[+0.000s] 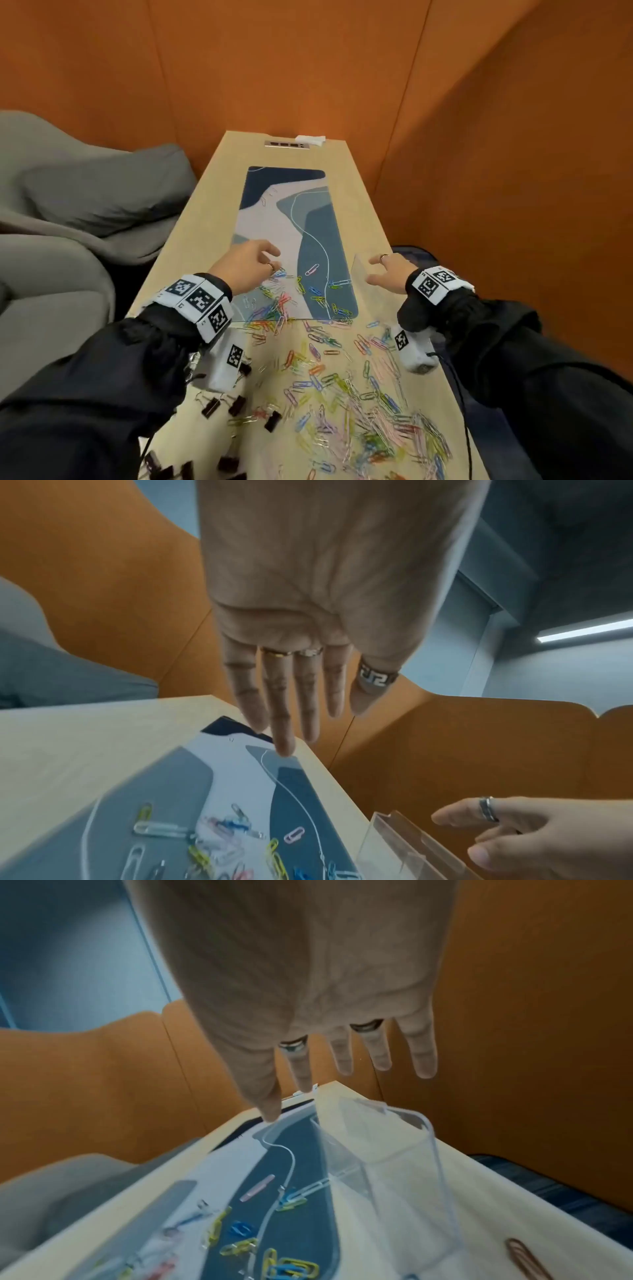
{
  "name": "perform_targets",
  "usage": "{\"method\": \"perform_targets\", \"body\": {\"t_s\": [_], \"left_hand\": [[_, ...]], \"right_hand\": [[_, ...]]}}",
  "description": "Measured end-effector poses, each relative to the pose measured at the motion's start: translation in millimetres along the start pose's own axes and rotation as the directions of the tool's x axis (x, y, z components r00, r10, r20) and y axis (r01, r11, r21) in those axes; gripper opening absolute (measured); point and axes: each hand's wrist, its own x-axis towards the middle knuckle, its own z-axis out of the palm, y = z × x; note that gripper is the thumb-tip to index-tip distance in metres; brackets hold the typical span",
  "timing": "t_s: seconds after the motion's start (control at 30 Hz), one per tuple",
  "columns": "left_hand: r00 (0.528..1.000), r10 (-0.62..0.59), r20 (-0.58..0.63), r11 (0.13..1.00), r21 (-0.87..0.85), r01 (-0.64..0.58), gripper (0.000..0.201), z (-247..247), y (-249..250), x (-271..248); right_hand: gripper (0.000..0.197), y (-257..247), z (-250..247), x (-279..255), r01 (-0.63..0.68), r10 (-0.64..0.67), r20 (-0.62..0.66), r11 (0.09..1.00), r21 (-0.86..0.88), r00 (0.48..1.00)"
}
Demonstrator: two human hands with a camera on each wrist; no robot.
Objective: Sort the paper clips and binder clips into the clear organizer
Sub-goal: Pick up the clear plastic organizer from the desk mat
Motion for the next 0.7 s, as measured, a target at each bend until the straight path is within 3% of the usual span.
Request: {"method": "perform_targets", "body": {"t_s": [0.13,0.37,0.6,0.7], "left_hand": [[1.0,-0.021,0.002,0.998,-0.062,0.021,0.019,29,-19,7],[0.999,-0.014,0.044,0.994,-0.107,0.019,0.021,68,-46,19],[1.0,0.027,-0.013,0.999,-0.037,-0.027,0.023,85,-64,9],[0.997,0.048,-0.068,0.997,-0.05,-0.052,0.028,84,-64,-1]], "right_hand": [[0.071,16,26,15,-0.077,0.077,-0.005,0.986,-0.145,0.997],[0.077,38,48,41,-0.047,0.057,0.057,0.984,-0.173,0.997],[0.064,44,52,35,-0.002,-0.015,-0.117,0.989,-0.15,0.993],[0.06,37,47,13,0.058,-0.069,-0.202,0.996,-0.06,0.977]]}}
